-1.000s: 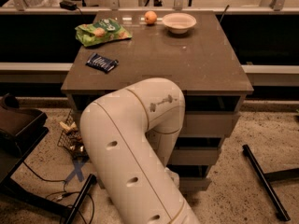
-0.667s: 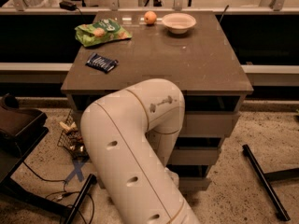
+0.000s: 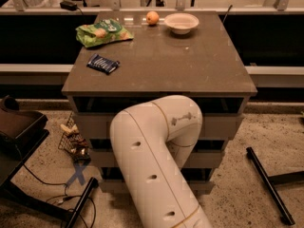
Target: Open bottom drawer
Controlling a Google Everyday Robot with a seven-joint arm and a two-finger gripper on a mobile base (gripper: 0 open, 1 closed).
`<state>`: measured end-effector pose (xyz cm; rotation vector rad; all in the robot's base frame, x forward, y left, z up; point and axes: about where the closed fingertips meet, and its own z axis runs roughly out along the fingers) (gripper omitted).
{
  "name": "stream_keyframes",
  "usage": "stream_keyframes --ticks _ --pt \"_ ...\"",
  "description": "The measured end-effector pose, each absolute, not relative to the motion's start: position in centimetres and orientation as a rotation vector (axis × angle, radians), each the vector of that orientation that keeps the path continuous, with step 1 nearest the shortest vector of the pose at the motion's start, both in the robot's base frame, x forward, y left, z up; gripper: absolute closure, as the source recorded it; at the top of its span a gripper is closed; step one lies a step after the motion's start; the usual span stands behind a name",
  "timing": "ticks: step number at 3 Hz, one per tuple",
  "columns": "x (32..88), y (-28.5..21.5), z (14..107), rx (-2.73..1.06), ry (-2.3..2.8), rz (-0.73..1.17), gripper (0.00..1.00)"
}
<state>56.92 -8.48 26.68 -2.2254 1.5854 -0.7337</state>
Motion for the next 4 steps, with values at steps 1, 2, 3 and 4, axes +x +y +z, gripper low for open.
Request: stream_keyframes --ticks 1,2,3,4 --pt "58.46 -9.42 24.44 -2.139 1.563 -0.740 0.00" --pt "58.52 -9.66 23.68 -2.114 1.554 -0.738 0.00" --pt "58.40 -9.65 23.68 -2.114 1.554 -0.738 0.18" --pt "57.89 -9.59 23.68 -2.114 1.554 -0.738 0.41"
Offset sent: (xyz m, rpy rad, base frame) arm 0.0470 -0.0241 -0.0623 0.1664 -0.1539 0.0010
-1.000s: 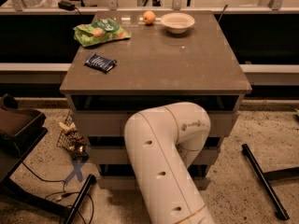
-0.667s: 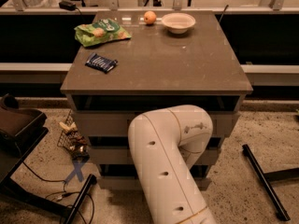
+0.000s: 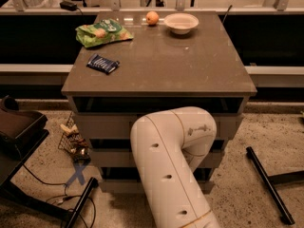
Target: Open bottom drawer
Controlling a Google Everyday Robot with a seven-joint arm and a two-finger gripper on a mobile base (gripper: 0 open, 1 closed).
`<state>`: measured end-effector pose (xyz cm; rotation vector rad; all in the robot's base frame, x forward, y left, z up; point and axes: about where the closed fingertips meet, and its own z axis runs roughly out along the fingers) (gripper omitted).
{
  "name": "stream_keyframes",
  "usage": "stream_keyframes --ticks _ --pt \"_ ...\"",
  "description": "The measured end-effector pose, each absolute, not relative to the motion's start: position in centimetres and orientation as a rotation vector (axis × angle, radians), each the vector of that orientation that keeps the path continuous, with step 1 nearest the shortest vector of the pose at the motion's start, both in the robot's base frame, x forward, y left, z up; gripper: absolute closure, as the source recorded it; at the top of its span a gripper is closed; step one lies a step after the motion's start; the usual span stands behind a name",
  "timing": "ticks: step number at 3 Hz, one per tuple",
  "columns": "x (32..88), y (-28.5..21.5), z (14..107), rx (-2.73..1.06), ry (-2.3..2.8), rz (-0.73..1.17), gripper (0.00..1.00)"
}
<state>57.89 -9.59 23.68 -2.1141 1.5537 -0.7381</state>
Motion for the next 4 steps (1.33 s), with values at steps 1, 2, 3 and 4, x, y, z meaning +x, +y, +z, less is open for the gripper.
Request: stream_keyframes --ticks 1,2,3,4 --pt "57.9 -9.6 23.7 -2.114 1.554 -0.738 0.64" --pt "57.9 -9.5 23.7 -2.114 1.553 -0.738 0.67" --pt "57.9 -9.5 23.6 -2.114 1.553 -0.738 0.45" --pt "56.7 -10.2 22.5 -2.211 1.630 -0.722 0.44"
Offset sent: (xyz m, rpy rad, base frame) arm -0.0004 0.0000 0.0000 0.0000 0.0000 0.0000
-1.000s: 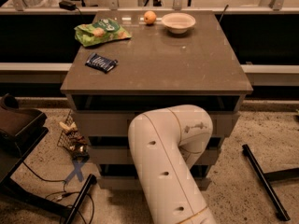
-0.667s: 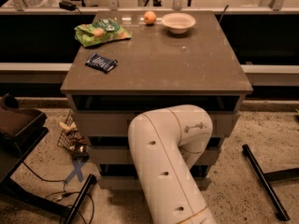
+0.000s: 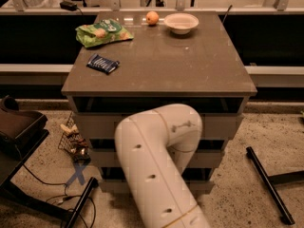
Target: Open bottom drawer
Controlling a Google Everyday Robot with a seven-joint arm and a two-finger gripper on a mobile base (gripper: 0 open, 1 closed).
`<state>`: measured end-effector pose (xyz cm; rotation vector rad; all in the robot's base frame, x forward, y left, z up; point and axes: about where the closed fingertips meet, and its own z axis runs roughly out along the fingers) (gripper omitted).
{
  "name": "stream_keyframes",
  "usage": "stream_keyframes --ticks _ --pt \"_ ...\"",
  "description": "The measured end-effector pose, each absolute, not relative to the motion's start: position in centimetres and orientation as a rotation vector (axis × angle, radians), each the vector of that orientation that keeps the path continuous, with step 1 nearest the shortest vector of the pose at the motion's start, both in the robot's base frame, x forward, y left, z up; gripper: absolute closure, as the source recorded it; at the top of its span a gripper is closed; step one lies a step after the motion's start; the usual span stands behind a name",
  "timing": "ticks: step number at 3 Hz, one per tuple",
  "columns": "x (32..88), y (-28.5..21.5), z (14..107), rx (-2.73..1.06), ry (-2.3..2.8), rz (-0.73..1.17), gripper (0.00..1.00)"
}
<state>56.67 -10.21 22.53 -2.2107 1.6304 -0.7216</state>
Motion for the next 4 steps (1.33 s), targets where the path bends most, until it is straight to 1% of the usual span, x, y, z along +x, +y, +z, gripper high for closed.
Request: stream_keyframes --ticks 2,3,4 --pt "52.1 -13.1 19.2 -2.410 1.907 -0.621 0.91" --pt "51.4 -13.3 18.7 -2.424 1.938 -0.596 0.96" --pt "51.4 -13.3 18.9 -2.421 1.923 -0.593 0.72"
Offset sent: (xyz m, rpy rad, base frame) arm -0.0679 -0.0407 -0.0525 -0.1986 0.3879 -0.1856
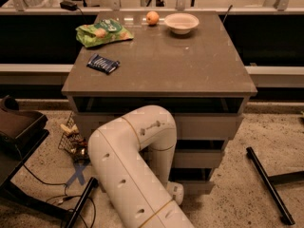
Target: Open bottom drawer
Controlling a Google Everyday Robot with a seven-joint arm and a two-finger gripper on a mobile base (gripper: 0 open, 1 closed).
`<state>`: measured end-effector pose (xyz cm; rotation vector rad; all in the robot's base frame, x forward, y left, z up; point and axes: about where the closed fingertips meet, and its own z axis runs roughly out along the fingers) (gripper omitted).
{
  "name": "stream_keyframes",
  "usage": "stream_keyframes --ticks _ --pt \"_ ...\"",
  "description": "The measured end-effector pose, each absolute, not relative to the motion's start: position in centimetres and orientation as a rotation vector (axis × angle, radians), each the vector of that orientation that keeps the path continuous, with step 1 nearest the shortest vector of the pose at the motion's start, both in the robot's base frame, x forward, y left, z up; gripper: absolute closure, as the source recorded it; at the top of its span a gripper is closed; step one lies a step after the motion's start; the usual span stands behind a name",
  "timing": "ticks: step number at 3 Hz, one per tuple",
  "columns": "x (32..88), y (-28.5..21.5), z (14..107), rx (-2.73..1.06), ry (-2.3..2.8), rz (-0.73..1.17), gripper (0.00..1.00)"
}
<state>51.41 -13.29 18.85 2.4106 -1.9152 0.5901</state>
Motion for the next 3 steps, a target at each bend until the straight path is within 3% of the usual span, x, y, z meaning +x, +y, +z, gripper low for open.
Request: stream_keyframes --ticks 2,3 --pt "57.8 -11.9 24.2 2.523 -2.053 0.786 0.10" --pt "57.6 -11.9 23.9 2.520 -2.049 0.779 0.00"
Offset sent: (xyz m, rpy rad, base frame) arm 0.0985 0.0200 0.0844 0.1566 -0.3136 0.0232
